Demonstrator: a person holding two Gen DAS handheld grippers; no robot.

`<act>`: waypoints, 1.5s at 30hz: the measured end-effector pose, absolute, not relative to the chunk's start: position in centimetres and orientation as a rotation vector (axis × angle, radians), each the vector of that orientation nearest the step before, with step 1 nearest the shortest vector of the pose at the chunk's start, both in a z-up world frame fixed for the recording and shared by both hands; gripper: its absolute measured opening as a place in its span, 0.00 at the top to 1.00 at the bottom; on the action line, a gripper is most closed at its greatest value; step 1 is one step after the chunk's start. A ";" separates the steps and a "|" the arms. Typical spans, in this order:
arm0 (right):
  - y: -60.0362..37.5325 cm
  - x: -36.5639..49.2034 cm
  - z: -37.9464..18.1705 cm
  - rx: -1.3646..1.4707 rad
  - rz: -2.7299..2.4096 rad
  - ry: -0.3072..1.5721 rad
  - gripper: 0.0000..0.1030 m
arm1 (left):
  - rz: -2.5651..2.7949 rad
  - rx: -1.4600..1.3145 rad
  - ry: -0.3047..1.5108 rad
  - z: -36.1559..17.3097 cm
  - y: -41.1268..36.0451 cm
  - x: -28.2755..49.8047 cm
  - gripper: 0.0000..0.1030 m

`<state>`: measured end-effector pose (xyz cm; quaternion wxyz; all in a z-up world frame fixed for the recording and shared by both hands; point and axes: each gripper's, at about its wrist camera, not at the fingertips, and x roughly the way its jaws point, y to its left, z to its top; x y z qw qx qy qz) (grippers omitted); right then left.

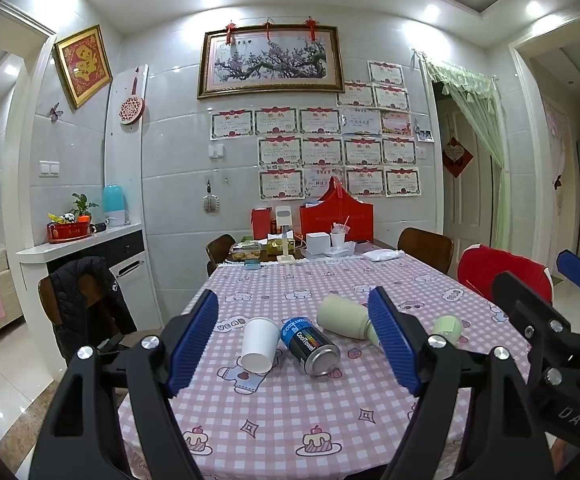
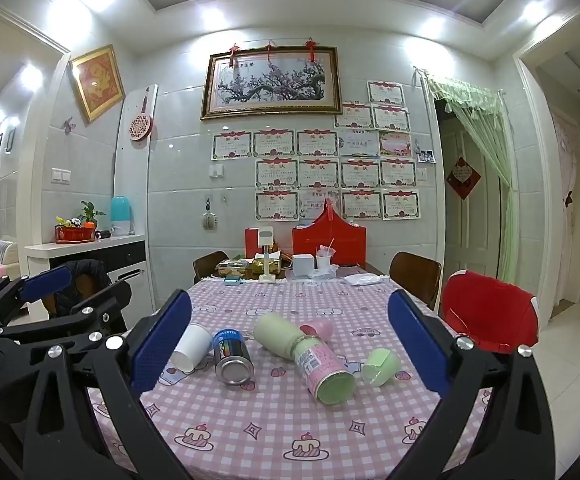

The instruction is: Flip cup upside down

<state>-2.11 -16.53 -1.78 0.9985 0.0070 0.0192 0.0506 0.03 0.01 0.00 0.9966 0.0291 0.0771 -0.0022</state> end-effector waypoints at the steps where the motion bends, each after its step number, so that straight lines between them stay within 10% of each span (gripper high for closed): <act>1: -16.5 -2.1 -1.8 0.012 0.101 0.042 0.08 | -0.004 0.058 0.158 0.0 0.0 0.1 0.26; 45: -16.9 -2.3 -1.7 0.016 0.097 0.034 0.08 | -0.001 0.067 0.145 0.4 -0.1 -0.3 0.26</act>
